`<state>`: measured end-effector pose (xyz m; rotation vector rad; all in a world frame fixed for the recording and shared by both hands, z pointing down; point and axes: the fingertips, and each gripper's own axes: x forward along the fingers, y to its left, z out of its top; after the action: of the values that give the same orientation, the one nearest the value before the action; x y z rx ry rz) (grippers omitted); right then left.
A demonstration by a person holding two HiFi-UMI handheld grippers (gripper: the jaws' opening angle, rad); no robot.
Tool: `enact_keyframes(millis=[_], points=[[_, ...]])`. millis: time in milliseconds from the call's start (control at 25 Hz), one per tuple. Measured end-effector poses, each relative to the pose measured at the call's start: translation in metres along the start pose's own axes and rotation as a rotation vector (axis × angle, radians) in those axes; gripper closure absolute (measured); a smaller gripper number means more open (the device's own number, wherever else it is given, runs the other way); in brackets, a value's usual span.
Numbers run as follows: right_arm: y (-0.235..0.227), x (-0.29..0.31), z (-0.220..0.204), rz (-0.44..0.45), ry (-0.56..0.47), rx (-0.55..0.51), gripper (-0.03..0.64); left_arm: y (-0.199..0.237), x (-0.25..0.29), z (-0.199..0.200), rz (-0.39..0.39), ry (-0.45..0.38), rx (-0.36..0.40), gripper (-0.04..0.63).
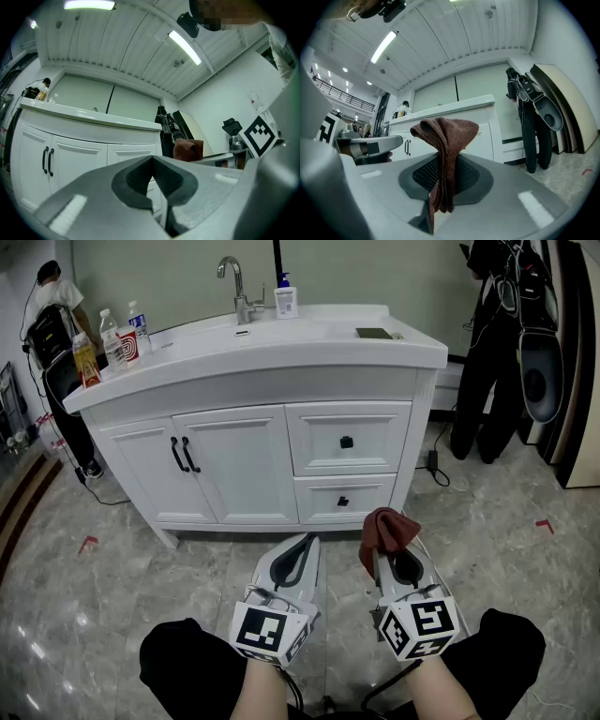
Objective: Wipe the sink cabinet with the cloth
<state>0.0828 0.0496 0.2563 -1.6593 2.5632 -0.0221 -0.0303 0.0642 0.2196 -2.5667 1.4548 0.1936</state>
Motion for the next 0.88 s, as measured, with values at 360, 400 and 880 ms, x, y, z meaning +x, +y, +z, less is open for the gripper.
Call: enact_keyframes(millis=[360, 400, 880], points=[[0.000, 0.002, -0.005, -0.001, 0.014, -0.002, 0.526, 0.000, 0.001, -0.002, -0.002, -0.004, -0.002, 0.595], [0.000, 0.002, -0.006, -0.002, 0.015, -0.001, 0.526, 0.000, 0.001, -0.002, -0.002, -0.003, -0.002, 0.595], [-0.013, 0.029, -0.018, -0.015, 0.014, 0.075, 0.526, 0.022, 0.022, -0.016, 0.021, -0.008, -0.027, 0.595]])
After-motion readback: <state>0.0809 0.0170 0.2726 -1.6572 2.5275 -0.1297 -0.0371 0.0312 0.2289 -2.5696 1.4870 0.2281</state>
